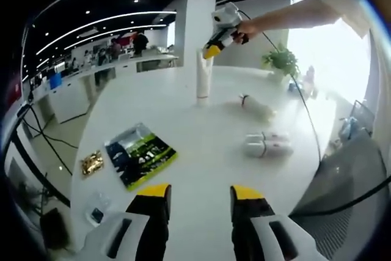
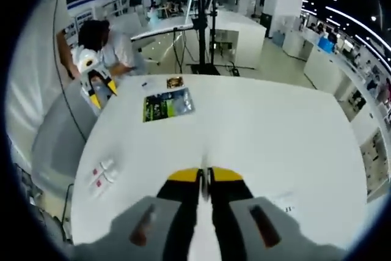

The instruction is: Arrange the skincare products in the storage area until every visible bottle or jar stands upright without overlapping.

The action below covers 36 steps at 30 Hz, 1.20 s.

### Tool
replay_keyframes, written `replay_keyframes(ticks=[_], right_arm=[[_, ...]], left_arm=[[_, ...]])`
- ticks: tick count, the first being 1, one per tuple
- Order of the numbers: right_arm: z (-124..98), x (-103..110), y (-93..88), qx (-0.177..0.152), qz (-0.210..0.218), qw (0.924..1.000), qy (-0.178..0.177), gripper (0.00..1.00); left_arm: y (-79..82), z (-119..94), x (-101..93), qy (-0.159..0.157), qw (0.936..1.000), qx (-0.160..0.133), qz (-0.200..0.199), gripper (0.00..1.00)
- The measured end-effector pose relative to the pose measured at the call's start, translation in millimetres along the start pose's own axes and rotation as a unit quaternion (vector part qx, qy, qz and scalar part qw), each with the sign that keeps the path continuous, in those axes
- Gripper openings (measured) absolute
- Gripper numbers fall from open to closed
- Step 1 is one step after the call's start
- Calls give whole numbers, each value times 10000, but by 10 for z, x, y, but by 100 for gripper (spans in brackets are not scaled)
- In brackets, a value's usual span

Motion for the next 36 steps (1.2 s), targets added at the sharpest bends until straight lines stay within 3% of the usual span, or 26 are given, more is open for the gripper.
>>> replay_keyframes(ticks=[2, 3, 8, 12, 15, 17, 19, 20, 21, 24, 25, 26, 27, 28, 30, 31, 32, 34, 36], right_arm=[[4, 1, 4, 63, -33, 10000, 51, 7], [-2, -12, 1, 134, -319, 9994, 87, 7], [2, -1, 15, 206, -208, 9993, 212, 8], [4, 11, -17, 280, 432, 9985, 172, 34], [-57, 20, -139, 387, 567, 9976, 58, 33], [-129, 12, -292, 493, 1049, 9931, -181, 35], [-176, 26, -388, 349, 1552, 9865, -379, 41], [-225, 48, -543, 325, 1997, 9772, -643, 44], [-241, 81, -620, 329, 2178, 9727, -731, 48], [-284, 275, -1107, 843, 3209, 9369, -1099, 52], [-277, 368, -1250, 994, 3603, 9205, -1143, 52], [-261, 543, -1430, 1170, 4291, 8883, -1141, 52], [-244, 597, -1460, 1167, 4418, 8828, -1091, 54], [-178, 779, -1567, 1086, 4883, 8588, -1106, 55], [-108, 981, -1664, 1232, 5133, 8410, -1188, 62], [-94, 1014, -1676, 1273, 5123, 8405, -1221, 64], [-51, 1120, -1713, 1392, 5212, 8333, -1207, 64], [22, 1218, -1723, 1440, 5302, 8264, -1236, 64], [108, 1301, -1755, 1510, 5474, 8117, -1366, 61]], left_arm=[[2, 0, -16, -11, 10000, 3, 64, 40], [3, 1, -21, -17, 10000, 3, 92, 40], [11, 0, -27, -26, 9999, -11, 131, 40], [20, -5, -15, -10, 9999, -42, 107, 40], [26, -10, -5, 6, 9999, -69, 79, 40], [32, -14, -3, 12, 9999, -84, 60, 40], [37, -16, -1, 19, 9999, -97, 61, 40], [37, -16, 1, 19, 9999, -101, 56, 40], [37, -15, 2, 18, 9999, -107, 49, 40], [40, -17, 2, 11, 9999, -117, 44, 40], [39, -17, 2, 11, 9999, -113, 47, 40], [36, -18, 3, 12, 9999, -107, 55, 39], [37, -18, 3, 12, 9999, -108, 56, 39], [41, -20, 3, 13, 9999, -121, 57, 39], [42, -22, 5, 17, 9999, -128, 64, 39], [42, -22, 6, 18, 9999, -128, 66, 39], [43, -22, 8, 18, 9999, -133, 65, 39], [46, -22, 8, 16, 9999, -141, 67, 39], [44, -21, 6, 11, 9999, -131, 77, 39]])
Point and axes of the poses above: the point that each gripper's makers call its tool centre point, and the gripper's own axes: z roughly forward along the fingers, x roughly to its left, y roughly out of its top, the point moved 3 cm from there along -z, roughly backward along the fingers, and after that the axes turned 8 degrees about -z, right-handed, at the moved point
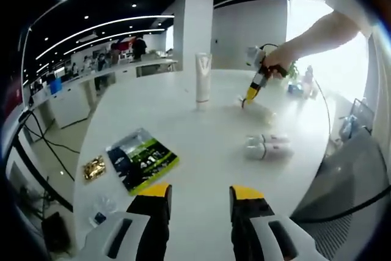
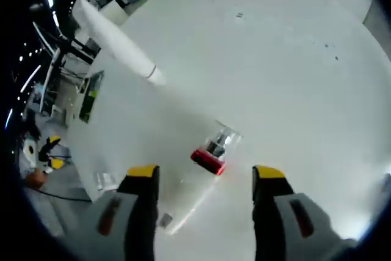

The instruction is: Arrange the skincare products in the storage area until every visible bottle or jar stands upright without overlapping.

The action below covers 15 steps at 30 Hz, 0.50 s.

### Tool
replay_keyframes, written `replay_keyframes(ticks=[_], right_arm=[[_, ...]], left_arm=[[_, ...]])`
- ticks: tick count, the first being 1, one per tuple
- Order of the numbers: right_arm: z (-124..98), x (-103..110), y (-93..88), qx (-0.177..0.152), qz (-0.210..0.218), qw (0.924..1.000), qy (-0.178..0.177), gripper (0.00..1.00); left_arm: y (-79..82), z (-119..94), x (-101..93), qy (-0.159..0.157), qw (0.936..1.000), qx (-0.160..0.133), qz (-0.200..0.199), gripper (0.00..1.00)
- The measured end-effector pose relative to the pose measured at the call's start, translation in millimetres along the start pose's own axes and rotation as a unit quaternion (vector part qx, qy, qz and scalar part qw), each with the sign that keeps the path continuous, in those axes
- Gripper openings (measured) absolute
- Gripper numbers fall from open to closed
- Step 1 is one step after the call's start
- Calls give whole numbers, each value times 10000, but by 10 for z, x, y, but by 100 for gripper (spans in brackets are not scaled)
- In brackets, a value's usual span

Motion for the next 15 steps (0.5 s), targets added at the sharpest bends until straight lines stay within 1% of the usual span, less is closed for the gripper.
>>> replay_keyframes(ticks=[3, 4, 6, 7, 8, 10, 11, 12, 13, 15], right_arm=[[78, 112, -31, 31, 57, 9999, 79, 56], [95, 131, -33, 37, 36, 10000, 32, 55], [114, 138, -50, 168, -37, 9997, -157, 50], [108, 85, -21, 189, -267, 9990, -296, 47], [126, 127, 4, 174, -281, 9990, -307, 46], [139, 149, 20, 205, -327, 9987, -338, 42], [139, 136, 12, 246, -324, 9983, -409, 42], [145, 151, 20, 259, -407, 9979, -441, 42], [151, 149, 26, 301, -732, 9957, -484, 41], [157, 172, 26, 396, -980, 9929, -538, 40]], left_arm=[[1, -4, 7, 20, 10000, -9, 25, 39], [1, -7, 15, 37, 10000, -13, 23, 38], [5, -12, 24, 59, 10000, -29, 13, 38], [7, -13, 25, 63, 10000, -36, 17, 38], [7, -14, 26, 64, 10000, -37, 19, 38], [5, -15, 24, 67, 10000, -38, 51, 38], [6, -15, 24, 69, 9999, -43, 66, 38], [6, -15, 24, 72, 9999, -43, 72, 38], [6, -15, 24, 72, 9999, -41, 80, 38], [7, -14, 25, 74, 9999, -42, 79, 38]])
Point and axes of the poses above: the point that each gripper's makers call its tool centre point, and the gripper's own axes: z roughly forward along the fingers, x roughly to its left, y roughly out of its top, the point moved 3 cm from there along -z, roughly backward along the fingers, and after that the axes turned 8 degrees about -z, right-handed, at the moved point
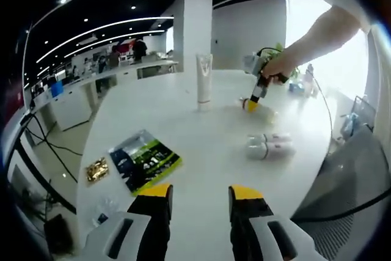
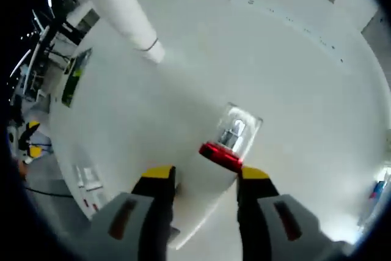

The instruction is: Arrange the skincare products in the storage area until every visible bottle or jar stands upright without overlapping.

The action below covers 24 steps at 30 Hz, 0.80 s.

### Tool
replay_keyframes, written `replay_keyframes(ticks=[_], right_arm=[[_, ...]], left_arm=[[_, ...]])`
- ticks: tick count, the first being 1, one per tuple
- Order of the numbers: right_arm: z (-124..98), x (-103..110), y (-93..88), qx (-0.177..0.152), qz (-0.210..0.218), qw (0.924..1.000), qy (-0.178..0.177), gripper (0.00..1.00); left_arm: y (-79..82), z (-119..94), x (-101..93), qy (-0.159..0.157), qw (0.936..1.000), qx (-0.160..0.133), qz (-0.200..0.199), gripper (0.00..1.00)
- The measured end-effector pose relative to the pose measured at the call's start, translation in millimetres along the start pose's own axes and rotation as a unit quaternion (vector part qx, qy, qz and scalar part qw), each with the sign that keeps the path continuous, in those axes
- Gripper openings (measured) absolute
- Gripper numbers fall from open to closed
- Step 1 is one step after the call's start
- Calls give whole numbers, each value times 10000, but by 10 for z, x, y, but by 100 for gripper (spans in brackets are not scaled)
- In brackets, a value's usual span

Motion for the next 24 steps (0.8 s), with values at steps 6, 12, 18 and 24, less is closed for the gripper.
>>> replay_keyframes(ticks=[6, 12, 18, 24], right_arm=[[27, 25, 2, 317, -702, 9969, -130, 33], [30, 26, 7, 367, -908, 9951, -109, 30], [16, 26, -2, 192, -1220, 9922, -184, 28], [-1, 66, -59, 131, -1353, 9903, -275, 27]], left_arm=[[0, -3, 6, 16, 10000, -7, 9, 37], [-12, 0, 12, 22, 10000, 24, 22, 37], [-11, -8, 34, 69, 10000, 16, -8, 36], [-9, -18, 59, 117, 9999, -8, -60, 36]])
Point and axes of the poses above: the point that each gripper's makers call its tool centre point, and the gripper's own axes: z roughly forward along the fingers, x roughly to its left, y roughly out of its top, the point moved 3 cm from there along -z, roughly backward along the fingers, and after that the axes turned 8 degrees about -z, right-handed, at the moved point
